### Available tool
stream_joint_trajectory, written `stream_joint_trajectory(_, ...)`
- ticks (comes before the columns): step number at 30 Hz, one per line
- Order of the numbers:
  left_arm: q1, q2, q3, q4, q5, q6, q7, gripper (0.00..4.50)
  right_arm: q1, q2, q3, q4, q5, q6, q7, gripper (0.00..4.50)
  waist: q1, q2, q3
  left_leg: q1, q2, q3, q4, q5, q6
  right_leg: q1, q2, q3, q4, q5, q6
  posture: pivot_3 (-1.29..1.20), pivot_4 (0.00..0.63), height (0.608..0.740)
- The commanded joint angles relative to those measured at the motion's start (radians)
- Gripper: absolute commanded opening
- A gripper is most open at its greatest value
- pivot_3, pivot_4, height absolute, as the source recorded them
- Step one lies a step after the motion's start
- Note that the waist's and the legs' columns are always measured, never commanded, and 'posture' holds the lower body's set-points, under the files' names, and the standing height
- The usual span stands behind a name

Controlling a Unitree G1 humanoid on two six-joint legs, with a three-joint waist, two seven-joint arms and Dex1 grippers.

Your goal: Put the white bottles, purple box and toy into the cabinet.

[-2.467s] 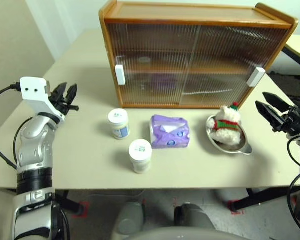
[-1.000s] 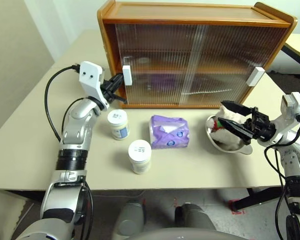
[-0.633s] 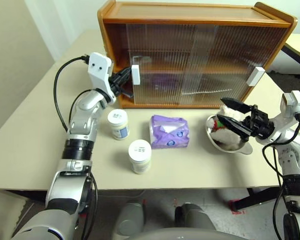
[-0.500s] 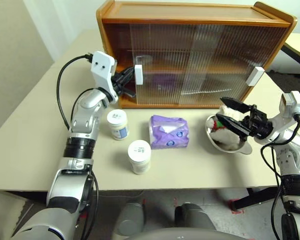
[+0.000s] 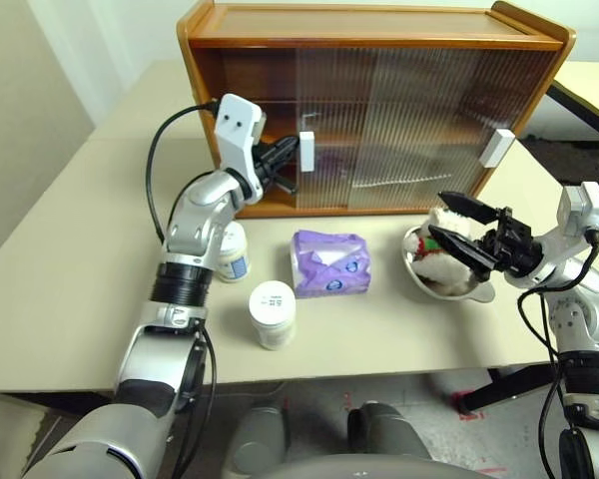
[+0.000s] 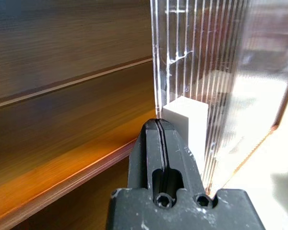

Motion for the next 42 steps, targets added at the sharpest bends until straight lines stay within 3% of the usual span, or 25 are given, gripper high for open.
stream_joint_trajectory(1,-0.039,-0.03,-0.032,0.05,0.015,-0.017,-0.018,0.04,0.025,0.012,0.006,-0.043,0.01,-0.007,-0.024,4.5,-0.008,0.0,0.0,0.0,0.0,0.0,0.0,0.0,0.0,0.0,0.0,0.0,0.0,0.0,0.0,0.0,0.0,0.74)
stream_joint_trajectory(14,-0.112,-0.112,-0.058,0.148,0.03,-0.066,-0.031,0.04,0.028,0.063,-0.003,-0.12,0.04,-0.02,-0.114,4.5,-0.056,0.0,0.0,0.001,-0.001,-0.002,0.0,0.001,0.002,0.003,0.0,0.002,0.0,-0.002,0.003,-0.01,0.0,0.74)
stream_joint_trajectory(23,-0.047,0.025,0.001,-0.149,-0.034,0.144,-0.044,0.04,0.001,0.038,0.014,-0.074,0.033,-0.012,-0.082,4.5,-0.063,0.002,0.001,0.001,-0.001,-0.002,0.0,0.001,0.002,0.004,0.0,0.002,0.0,-0.001,0.004,0.06,0.0,0.74)
stream_joint_trajectory(26,0.028,0.16,0.055,-0.34,-0.127,0.333,-0.114,0.64,-0.037,0.021,0.017,-0.019,0.027,-0.014,-0.058,4.5,-0.069,0.004,0.002,0.003,0.0,-0.002,0.0,0.001,0.002,0.003,0.0,0.002,0.001,-0.001,0.004,0.1,0.0,0.74)
stream_joint_trajectory(30,0.15,0.364,0.152,-0.489,-0.218,0.473,-0.188,2.11,-0.083,0.009,0.028,0.042,0.016,-0.023,-0.029,4.5,-0.077,0.005,0.004,0.004,0.0,-0.002,0.0,0.001,0.002,0.004,0.0,0.001,0.004,-0.003,0.003,0.13,0.0,0.74)
stream_joint_trajectory(32,0.223,0.429,0.223,-0.516,-0.244,0.469,-0.207,2.88,-0.095,0.009,0.028,0.061,0.014,-0.027,-0.022,4.5,-0.071,0.005,0.004,0.005,0.0,-0.002,0.0,0.001,0.002,0.004,-0.001,0.0,0.005,-0.004,0.004,0.13,0.0,0.74)
stream_joint_trajectory(36,0.429,0.534,0.338,-0.511,-0.22,0.297,-0.287,4.46,-0.11,0.004,0.027,0.096,0.011,-0.035,-0.005,4.5,-0.054,0.006,0.005,0.01,0.0,-0.001,0.0,-0.001,-0.002,0.008,-0.002,0.0,0.005,-0.005,0.001,0.15,0.0,0.74)
stream_joint_trajectory(39,0.534,0.53,0.423,-0.483,-0.262,0.229,-0.318,4.46,-0.118,-0.001,0.024,0.118,0.009,-0.04,0.004,4.5,-0.037,0.004,0.006,0.014,0.001,-0.001,-0.001,-0.003,-0.004,0.011,-0.004,-0.002,0.005,-0.008,-0.003,0.16,0.0,0.74)
stream_joint_trajectory(42,0.657,0.523,0.428,-0.452,-0.217,0.145,-0.329,4.46,-0.129,-0.006,0.02,0.15,0.006,-0.045,0.012,4.5,-0.02,0.005,0.007,0.016,0.001,-0.001,-0.002,-0.003,-0.005,0.012,-0.006,-0.003,0.005,-0.011,-0.006,0.17,0.0,0.74)
